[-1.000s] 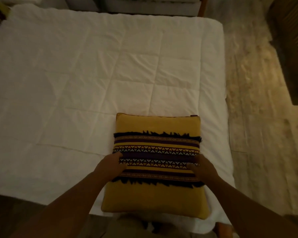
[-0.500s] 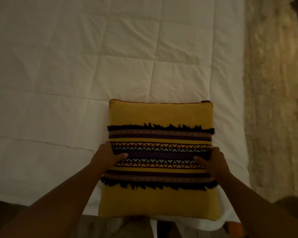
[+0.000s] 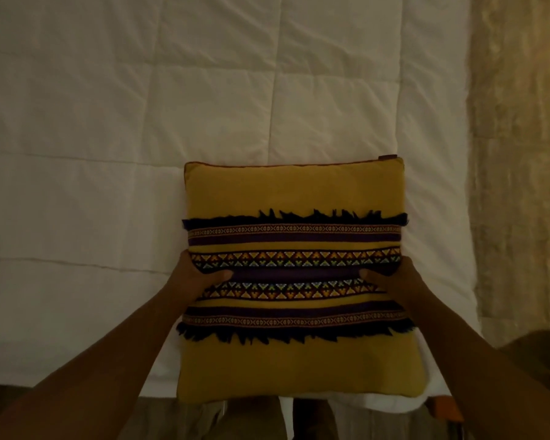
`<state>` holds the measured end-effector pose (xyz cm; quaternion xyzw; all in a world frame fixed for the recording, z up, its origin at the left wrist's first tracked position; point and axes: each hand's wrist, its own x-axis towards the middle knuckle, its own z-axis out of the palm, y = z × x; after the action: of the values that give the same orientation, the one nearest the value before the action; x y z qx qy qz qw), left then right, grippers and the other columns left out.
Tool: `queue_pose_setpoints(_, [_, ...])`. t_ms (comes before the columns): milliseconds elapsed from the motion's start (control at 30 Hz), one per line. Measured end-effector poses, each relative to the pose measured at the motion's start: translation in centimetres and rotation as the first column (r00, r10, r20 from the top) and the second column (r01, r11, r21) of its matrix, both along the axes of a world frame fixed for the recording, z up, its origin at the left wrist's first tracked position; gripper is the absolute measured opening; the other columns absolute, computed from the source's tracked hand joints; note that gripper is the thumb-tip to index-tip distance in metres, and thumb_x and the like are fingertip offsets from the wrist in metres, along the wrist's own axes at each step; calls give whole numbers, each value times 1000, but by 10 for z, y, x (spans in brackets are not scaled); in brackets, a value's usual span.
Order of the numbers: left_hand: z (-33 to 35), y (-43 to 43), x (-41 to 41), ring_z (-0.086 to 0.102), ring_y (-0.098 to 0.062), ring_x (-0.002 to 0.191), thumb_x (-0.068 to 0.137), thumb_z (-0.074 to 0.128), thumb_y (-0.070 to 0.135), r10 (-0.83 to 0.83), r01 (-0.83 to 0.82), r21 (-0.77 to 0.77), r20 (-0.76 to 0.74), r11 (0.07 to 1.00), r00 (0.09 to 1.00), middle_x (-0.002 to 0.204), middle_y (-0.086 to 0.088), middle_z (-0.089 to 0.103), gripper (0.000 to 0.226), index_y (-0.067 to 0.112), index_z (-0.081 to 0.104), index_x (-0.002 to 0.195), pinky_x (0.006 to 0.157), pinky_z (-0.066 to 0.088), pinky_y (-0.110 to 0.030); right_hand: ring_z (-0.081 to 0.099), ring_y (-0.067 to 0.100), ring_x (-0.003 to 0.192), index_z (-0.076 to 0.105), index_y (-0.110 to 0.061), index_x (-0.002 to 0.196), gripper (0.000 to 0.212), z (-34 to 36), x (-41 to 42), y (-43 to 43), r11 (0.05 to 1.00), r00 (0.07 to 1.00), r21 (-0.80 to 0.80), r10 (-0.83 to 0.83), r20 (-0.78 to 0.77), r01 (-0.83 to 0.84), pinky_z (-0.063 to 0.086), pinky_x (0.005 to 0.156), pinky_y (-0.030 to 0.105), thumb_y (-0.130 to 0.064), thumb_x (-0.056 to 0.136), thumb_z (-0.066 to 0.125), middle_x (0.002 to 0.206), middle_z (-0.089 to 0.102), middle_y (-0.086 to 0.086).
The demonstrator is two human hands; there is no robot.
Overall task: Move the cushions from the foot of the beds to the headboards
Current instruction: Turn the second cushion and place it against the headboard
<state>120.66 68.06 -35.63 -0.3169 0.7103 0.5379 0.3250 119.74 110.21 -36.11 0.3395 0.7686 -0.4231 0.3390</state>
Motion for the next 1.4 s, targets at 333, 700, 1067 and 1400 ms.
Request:
queue_pose_setpoints(333, [57, 4, 15, 62, -30, 118, 44, 92, 51, 73, -63, 109, -89, 992, 993, 131, -13, 63, 114, 17, 46, 142, 98, 52, -55, 67, 34, 109, 57, -14, 134, 62, 69, -12, -13, 991, 985, -102, 64, -161, -81, 53, 94, 57, -20, 78, 83, 121, 69, 14])
queue_pose_setpoints(700, [75, 47, 55, 49, -30, 133, 65, 88, 37, 358, -347, 92, -161, 933, 920, 147, -7, 49, 103, 23, 33, 151, 106, 44, -58, 63, 16, 89, 61, -25, 113, 51, 116, -121, -19, 961, 944, -66, 249, -215, -268, 48, 82, 32, -11, 72, 87, 120, 66, 8])
queue_pose_setpoints(1067, [57, 137, 91, 37, -22, 141, 63, 83, 48, 623, -629, -11, -123, 777, 772, 157, -2, 33, 118, 20, 18, 157, 118, 22, -34, 48, 32, 131, 49, -13, 140, 74, 112, -218, -68, 796, 774, 159, 605, -186, -584, 37, 96, 33, -26, 77, 84, 143, 51, 12])
queue_pose_setpoints(1400, [8, 155, 102, 37, -32, 142, 59, 75, 55, 614, -598, -248, -15, 762, 789, 156, -16, 35, 120, 5, 22, 154, 120, 27, -42, 48, 37, 129, 38, -23, 146, 82, 32, -200, -87, 646, 682, 431, 726, -92, -630, 29, 113, 59, -46, 78, 77, 139, 51, 12])
